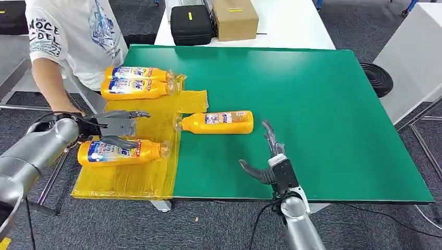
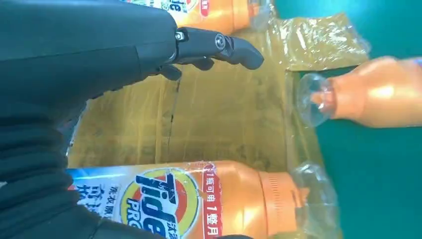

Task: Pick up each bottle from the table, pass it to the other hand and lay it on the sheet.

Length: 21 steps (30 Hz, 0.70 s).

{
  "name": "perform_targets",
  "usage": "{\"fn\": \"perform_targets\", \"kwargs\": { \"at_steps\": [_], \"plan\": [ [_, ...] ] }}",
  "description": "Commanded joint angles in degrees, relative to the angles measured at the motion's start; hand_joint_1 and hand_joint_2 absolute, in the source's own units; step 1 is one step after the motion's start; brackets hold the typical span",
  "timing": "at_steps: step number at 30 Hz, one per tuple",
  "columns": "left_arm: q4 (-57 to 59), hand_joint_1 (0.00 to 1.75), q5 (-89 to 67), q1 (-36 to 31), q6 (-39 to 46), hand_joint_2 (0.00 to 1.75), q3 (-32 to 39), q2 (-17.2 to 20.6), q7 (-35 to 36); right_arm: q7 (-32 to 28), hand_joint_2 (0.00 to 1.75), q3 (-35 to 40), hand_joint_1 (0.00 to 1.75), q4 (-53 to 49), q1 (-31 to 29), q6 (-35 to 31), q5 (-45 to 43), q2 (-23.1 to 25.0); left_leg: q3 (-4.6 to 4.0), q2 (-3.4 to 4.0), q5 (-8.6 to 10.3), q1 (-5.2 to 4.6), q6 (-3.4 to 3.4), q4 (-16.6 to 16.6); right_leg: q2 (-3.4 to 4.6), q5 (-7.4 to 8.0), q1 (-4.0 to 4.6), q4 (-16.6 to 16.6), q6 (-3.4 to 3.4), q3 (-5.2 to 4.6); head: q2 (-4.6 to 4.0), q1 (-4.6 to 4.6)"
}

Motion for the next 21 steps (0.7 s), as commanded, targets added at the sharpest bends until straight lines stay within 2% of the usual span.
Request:
{"fn": "perform_targets", "kwargs": {
  "at_steps": [1, 2, 4, 6, 8, 9, 13, 16, 21],
  "plan": [
    [-5.1, 0.0, 5.44, 0.56, 6.57, 1.75, 0.35, 2.47, -1.36, 1.22, 1.75, -1.49, 0.0, -2.61, 1.01, -0.29, 2.1, -0.62, 0.18, -0.01, -0.09, -0.02, 0.03, -0.01, -0.08, -0.1, 0.01, -0.01, -0.08, 0.2, 0.0, -0.02],
    [-5.19, 0.0, 5.3, 1.19, 7.23, 1.75, 0.27, 2.44, -1.46, 1.29, 1.75, -1.59, 0.0, -2.82, 1.03, -0.32, 2.18, -0.59, 0.21, 0.01, -0.06, -0.06, 0.03, -0.07, -0.05, -0.08, -0.03, -0.05, -0.06, 0.2, 0.0, 0.0],
    [-5.92, 0.0, 6.76, 5.81, 15.66, 1.75, 5.38, 0.41, -2.45, 2.77, 1.75, -1.32, 0.0, -3.83, 1.08, -2.22, 6.21, -1.23, 0.29, 0.04, -0.09, -0.08, 0.05, -0.08, -0.03, -0.1, -0.05, -0.06, -0.07, 0.29, 0.0, 0.0],
    [-6.52, 0.0, 4.8, 8.74, 20.24, 1.75, 7.68, -1.12, -2.85, 3.93, 1.75, -2.14, 0.0, -4.34, 0.75, -1.82, 8.51, -1.37, 0.32, 0.04, -0.07, -0.12, 0.05, -0.14, -0.03, -0.09, -0.09, -0.1, -0.05, 0.32, 0.0, 0.0],
    [-7.19, 0.0, 4.94, 12.08, 26.3, 1.75, 12.39, -4.48, -2.94, 7.09, 1.75, -2.45, 0.0, -2.47, -1.68, -3.37, 13.72, -2.29, 0.36, 0.0, -0.09, -0.12, 0.06, -0.14, -0.07, -0.1, -0.08, -0.12, -0.05, 0.37, 0.0, 0.0],
    [-7.91, 0.0, 3.28, 14.09, 30.72, 1.75, 15.01, -6.8, -2.31, 8.88, 1.75, -2.8, 0.0, -0.18, -4.24, -3.76, 16.87, -2.85, 0.43, 0.01, -0.13, -0.11, 0.06, -0.12, -0.08, -0.14, -0.07, -0.11, -0.08, 0.44, 0.0, -0.02],
    [-11.43, 0.0, 1.66, 20.69, 36.97, 1.75, 22.98, -12.86, 0.54, 13.23, 1.75, -2.96, 0.0, 15.85, -17.67, -4.18, 26.1, -5.17, 0.22, 0.01, -0.01, -0.19, 0.09, -0.1, -0.06, -0.01, -0.15, -0.12, 0.0, 0.23, 0.0, -0.02],
    [-14.16, 0.0, 0.81, 23.29, 38.64, 1.75, 25.76, -13.85, 0.73, 13.75, 1.75, -2.48, 0.0, 24.14, -24.04, -5.46, 29.13, -5.86, 0.13, 0.15, -0.02, -0.2, 0.09, -0.04, 0.09, 0.04, -0.15, -0.1, 0.0, 0.15, 0.0, 0.02],
    [-14.74, 0.0, 1.19, 23.77, 39.01, 1.75, 27.15, -13.98, 0.83, 14.12, 1.75, -1.8, 0.0, 25.35, -24.56, -6.46, 30.59, -5.97, 0.24, 0.05, -0.05, -0.25, 0.12, -0.01, -0.04, 0.01, -0.2, -0.06, 0.04, 0.26, 0.0, 0.0]
  ]
}}
